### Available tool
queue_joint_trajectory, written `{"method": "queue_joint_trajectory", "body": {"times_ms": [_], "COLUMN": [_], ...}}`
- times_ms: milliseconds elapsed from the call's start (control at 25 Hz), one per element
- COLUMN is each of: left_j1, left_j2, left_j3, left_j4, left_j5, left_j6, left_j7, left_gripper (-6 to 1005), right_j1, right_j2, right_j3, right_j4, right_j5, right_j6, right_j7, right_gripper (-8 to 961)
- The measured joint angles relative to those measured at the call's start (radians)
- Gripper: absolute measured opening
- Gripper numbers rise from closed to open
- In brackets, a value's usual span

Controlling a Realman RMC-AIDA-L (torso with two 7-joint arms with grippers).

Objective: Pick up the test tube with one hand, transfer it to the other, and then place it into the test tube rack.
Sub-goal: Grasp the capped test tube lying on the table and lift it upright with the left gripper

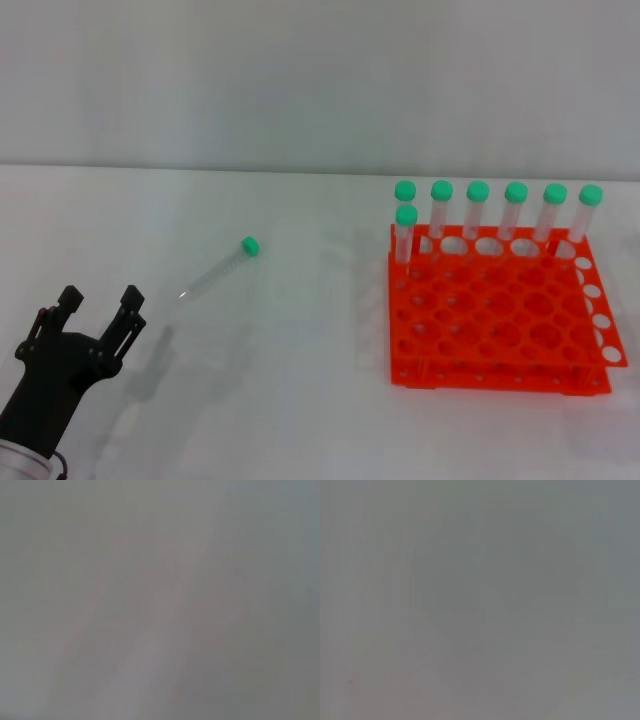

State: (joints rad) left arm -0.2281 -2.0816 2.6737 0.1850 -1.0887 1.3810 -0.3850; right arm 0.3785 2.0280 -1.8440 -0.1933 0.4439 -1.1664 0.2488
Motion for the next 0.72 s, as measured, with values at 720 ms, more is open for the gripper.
{"method": "queue_joint_trajectory", "body": {"times_ms": [720], "left_j1": [-0.236], "left_j2": [0.027], "left_j3": [0.010], "left_j4": [-0.311], "left_j5": [0.090], "left_j6": [-0.116], "left_j7": [-0.442], "left_gripper": [823], "right_j1": [0.007], "right_j2": [0.000], "right_j3": [-0.018], "right_j4": [0.000], "right_j5": [0.009], "right_j6": [0.018], "right_j7": [0.005], "right_gripper": [773]}}
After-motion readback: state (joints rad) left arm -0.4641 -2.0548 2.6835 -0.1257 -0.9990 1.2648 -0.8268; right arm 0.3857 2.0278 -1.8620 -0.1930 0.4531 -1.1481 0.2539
